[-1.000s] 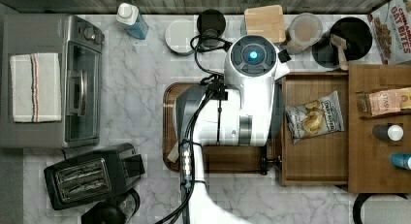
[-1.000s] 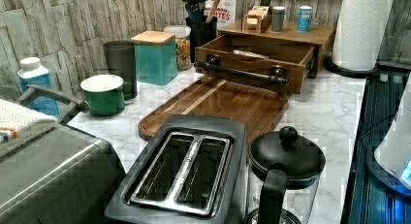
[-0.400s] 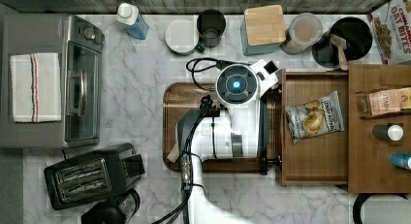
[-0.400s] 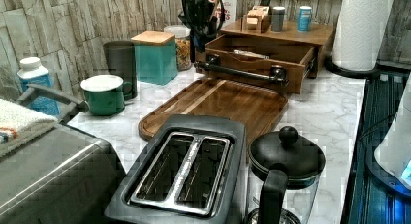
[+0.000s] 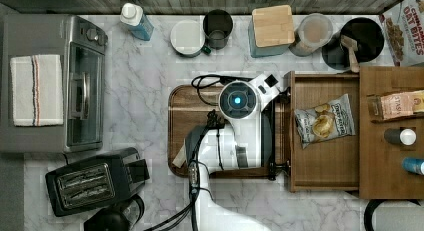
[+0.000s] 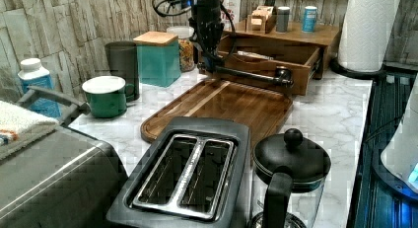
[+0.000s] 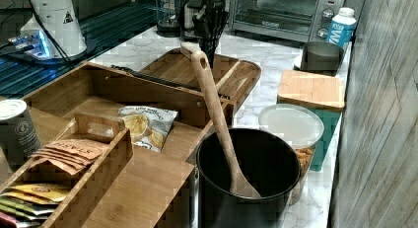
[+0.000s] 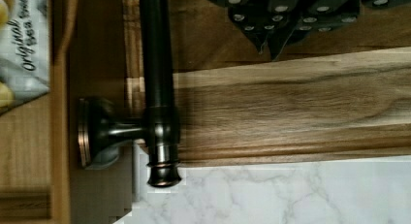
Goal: Close the drawer.
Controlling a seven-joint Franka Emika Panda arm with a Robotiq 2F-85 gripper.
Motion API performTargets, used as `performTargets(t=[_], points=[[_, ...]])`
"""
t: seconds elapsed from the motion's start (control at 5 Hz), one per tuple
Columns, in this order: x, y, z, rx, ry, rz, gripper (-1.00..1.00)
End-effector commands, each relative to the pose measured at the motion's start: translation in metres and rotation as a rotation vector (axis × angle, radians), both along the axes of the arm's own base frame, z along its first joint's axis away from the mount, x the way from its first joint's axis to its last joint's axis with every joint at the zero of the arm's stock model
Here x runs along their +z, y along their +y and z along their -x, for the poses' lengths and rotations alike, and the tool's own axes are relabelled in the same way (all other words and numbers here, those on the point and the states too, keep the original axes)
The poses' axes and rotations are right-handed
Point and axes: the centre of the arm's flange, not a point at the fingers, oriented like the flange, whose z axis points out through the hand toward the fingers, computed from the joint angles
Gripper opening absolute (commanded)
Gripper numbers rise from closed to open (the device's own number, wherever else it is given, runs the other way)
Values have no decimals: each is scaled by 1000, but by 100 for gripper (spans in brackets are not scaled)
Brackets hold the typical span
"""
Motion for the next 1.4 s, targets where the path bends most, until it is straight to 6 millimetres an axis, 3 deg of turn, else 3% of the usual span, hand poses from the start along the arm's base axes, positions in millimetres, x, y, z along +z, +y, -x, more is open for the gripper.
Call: performTargets(t=[0.2, 0.4, 0.8, 1.0, 1.4], points=[[-52, 15, 19, 97, 41, -36, -100], [-55, 8, 17, 102, 27, -32, -100], [-35, -9, 14, 118, 35, -23, -100], [-31, -25, 11, 137, 23, -30, -100], [-18, -80, 11, 159, 49, -46, -100]])
